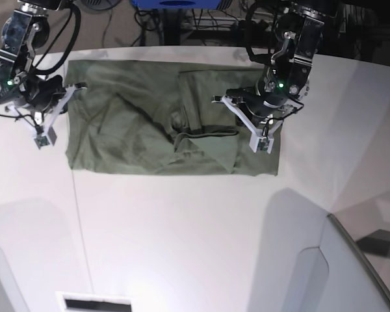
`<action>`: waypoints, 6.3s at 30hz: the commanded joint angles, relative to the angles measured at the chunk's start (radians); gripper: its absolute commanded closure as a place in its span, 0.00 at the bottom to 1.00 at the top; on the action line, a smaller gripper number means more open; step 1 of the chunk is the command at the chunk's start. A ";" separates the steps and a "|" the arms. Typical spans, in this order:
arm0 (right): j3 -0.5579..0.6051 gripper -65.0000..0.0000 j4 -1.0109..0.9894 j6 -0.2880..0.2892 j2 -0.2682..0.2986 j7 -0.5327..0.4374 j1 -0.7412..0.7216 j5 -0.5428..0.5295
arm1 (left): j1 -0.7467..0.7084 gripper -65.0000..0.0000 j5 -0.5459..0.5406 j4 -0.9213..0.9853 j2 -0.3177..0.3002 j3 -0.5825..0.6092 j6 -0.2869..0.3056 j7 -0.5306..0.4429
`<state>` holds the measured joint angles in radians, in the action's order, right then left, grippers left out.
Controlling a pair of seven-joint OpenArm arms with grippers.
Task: Layout the t-shirt on the table in an organized manner, then fold the t-shirt properly
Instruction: 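Press and smooth the folded half with the left gripper, then release, then move both grippers to the shirt's short ends and grasp them, then fold the shirt end held by the right gripper over toward the left gripper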
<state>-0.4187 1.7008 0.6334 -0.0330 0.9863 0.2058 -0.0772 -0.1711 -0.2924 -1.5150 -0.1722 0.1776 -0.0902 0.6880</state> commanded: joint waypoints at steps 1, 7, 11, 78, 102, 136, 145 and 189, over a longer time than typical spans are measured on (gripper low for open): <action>-0.001 0.96 0.015 0.003 0.006 -0.011 -0.010 -0.006 | 0.021 1.00 0.000 -0.012 -0.007 -0.005 -0.001 -0.027; -0.001 0.96 0.015 0.003 0.008 -0.013 -0.010 -0.006 | 0.037 1.00 0.003 -0.003 -0.007 -0.005 -0.001 -0.035; -0.001 0.96 0.015 0.003 0.008 -0.013 -0.010 -0.006 | 0.080 1.00 -0.006 0.047 0.003 0.020 0.000 -0.035; -0.233 0.34 -0.307 0.004 0.169 0.141 -0.102 -0.731 | -0.110 1.00 0.003 -0.075 -0.155 0.182 -0.006 -0.261; -0.045 0.27 -0.618 0.004 0.213 0.092 -0.191 -0.781 | -0.315 1.00 -0.006 -0.241 -0.204 -0.395 0.074 -0.261; 0.033 0.56 -0.655 0.004 0.155 0.050 -0.227 -0.783 | 0.021 1.00 0.005 0.296 -0.069 -0.375 0.321 -0.380; 0.033 1.00 -0.753 0.004 0.160 -0.008 -0.251 -0.787 | 0.049 1.00 0.005 0.357 -0.065 -0.306 0.321 -0.386; 0.683 0.99 -0.282 -0.498 0.032 -0.073 -0.277 -0.787 | 0.112 1.00 0.005 0.359 0.013 -0.166 0.321 -0.379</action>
<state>0.2634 1.4029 0.1276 0.0025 0.9260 -0.0540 -0.8394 -0.0589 -0.2966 -1.1507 -0.1532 0.0120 0.2363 0.2836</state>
